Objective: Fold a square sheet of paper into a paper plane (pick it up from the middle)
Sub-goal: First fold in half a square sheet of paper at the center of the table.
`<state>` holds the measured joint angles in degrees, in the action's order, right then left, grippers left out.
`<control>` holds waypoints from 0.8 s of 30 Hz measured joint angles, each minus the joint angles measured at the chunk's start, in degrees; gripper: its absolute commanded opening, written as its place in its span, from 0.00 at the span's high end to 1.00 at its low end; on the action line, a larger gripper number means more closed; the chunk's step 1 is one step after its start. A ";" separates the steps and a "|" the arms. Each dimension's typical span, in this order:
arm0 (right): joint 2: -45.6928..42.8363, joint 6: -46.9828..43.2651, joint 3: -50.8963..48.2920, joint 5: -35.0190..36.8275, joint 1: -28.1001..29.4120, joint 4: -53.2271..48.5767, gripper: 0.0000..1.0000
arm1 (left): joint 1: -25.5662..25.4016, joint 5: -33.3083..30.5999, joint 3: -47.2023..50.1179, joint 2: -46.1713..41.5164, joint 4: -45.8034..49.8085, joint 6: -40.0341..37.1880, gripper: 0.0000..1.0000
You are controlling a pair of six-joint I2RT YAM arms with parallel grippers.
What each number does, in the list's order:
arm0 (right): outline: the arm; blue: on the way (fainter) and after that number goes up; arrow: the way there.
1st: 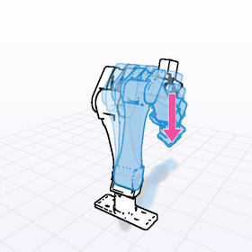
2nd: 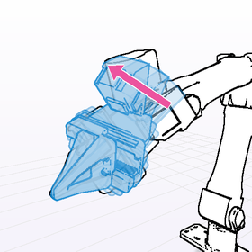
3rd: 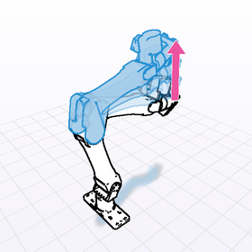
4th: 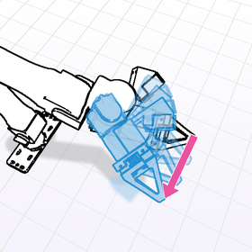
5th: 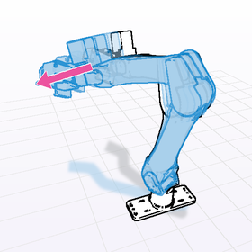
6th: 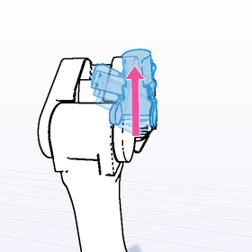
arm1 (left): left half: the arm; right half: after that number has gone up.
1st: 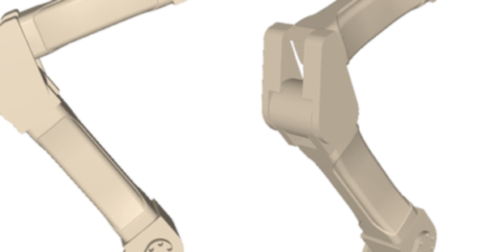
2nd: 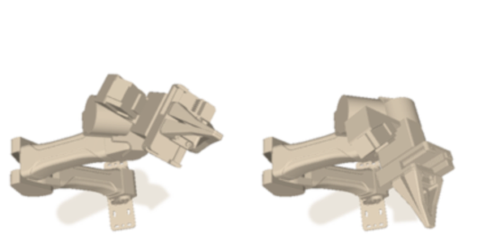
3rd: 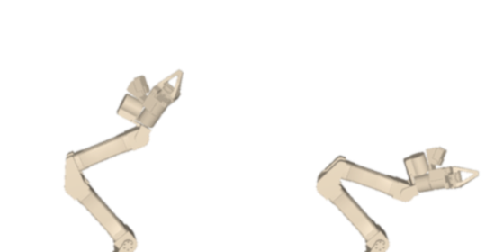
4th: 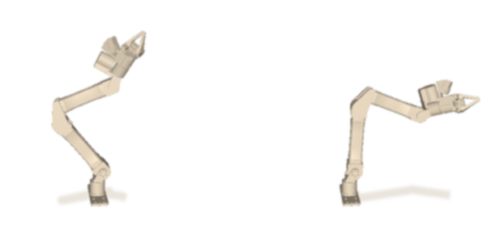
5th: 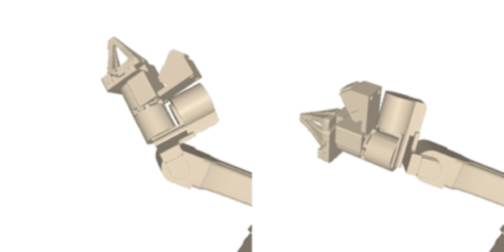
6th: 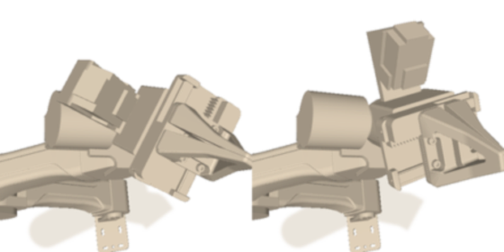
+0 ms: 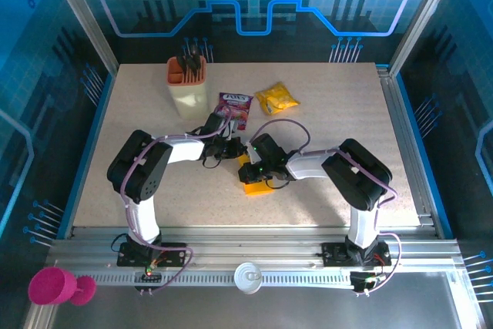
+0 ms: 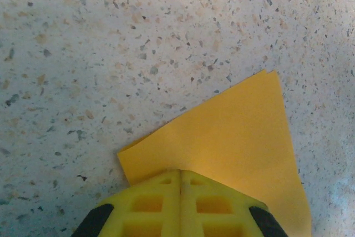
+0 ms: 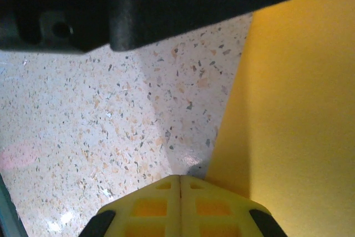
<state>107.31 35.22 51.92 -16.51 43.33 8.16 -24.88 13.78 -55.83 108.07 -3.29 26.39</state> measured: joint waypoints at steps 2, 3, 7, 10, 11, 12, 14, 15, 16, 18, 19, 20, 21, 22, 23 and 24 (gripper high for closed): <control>-0.35 -0.42 -0.90 0.04 0.00 1.18 1.00 | 0.02 0.04 -0.02 0.02 0.00 -0.02 1.00; -0.52 -0.66 -1.22 0.04 0.00 1.49 1.00 | 0.00 0.13 -0.07 0.09 0.02 -0.04 1.00; -1.44 -2.05 -2.40 0.20 0.00 1.90 1.00 | -0.07 0.72 -0.39 0.44 0.09 -0.72 1.00; -2.43 -3.21 -3.21 0.15 0.00 1.09 1.00 | -0.09 1.05 -0.52 0.55 0.15 -1.09 1.00; -2.82 -3.54 -3.52 0.11 0.07 0.63 1.00 | -0.09 1.07 -0.70 0.63 0.26 -1.09 1.00; -3.21 -3.89 -3.78 0.02 0.11 0.15 1.00 | -0.09 1.11 -0.72 0.70 0.26 -1.09 1.00; -3.89 -4.48 -4.31 -0.13 0.28 -0.70 1.00 | -0.09 1.11 -0.76 0.72 0.28 -1.11 1.00; -4.15 -4.70 -4.46 -0.17 0.44 -1.07 1.00 | -0.09 1.14 -0.76 0.72 0.31 -1.11 1.00; -4.46 -4.76 -4.76 -0.24 0.63 -1.31 1.00 | -0.09 1.14 -0.79 0.74 0.33 -1.11 1.00; -4.94 -4.87 -5.40 -0.20 1.05 -1.27 1.00 | -0.09 1.14 -0.90 0.74 0.42 -1.14 1.00; -5.22 -4.85 -5.81 -0.17 1.29 -1.07 1.00 | -0.09 1.14 -0.92 0.81 0.46 -1.14 1.00; -5.49 -4.85 -6.32 -0.20 1.46 -0.79 1.00 | -0.09 1.22 -0.94 0.81 0.44 -1.16 1.00; -5.77 -4.83 -6.93 -0.15 1.64 -0.22 1.00 | -0.09 1.29 -0.96 0.85 0.44 -1.27 1.00; -6.10 -4.72 -7.67 -0.17 1.77 0.52 1.00 | -0.09 1.33 -1.03 0.87 0.46 -1.31 1.00; -6.51 -4.61 -8.52 -0.17 1.90 1.33 1.00 | -0.09 1.44 -1.03 0.90 0.46 -1.33 1.00; -6.93 -4.37 -9.38 -0.13 2.03 2.12 1.00 | -0.09 1.62 -1.03 0.96 0.46 -1.33 1.00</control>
<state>100.38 30.85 42.54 -16.64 45.36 10.28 -24.97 15.40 -56.86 109.03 -2.83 25.06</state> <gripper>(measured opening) 0.055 0.047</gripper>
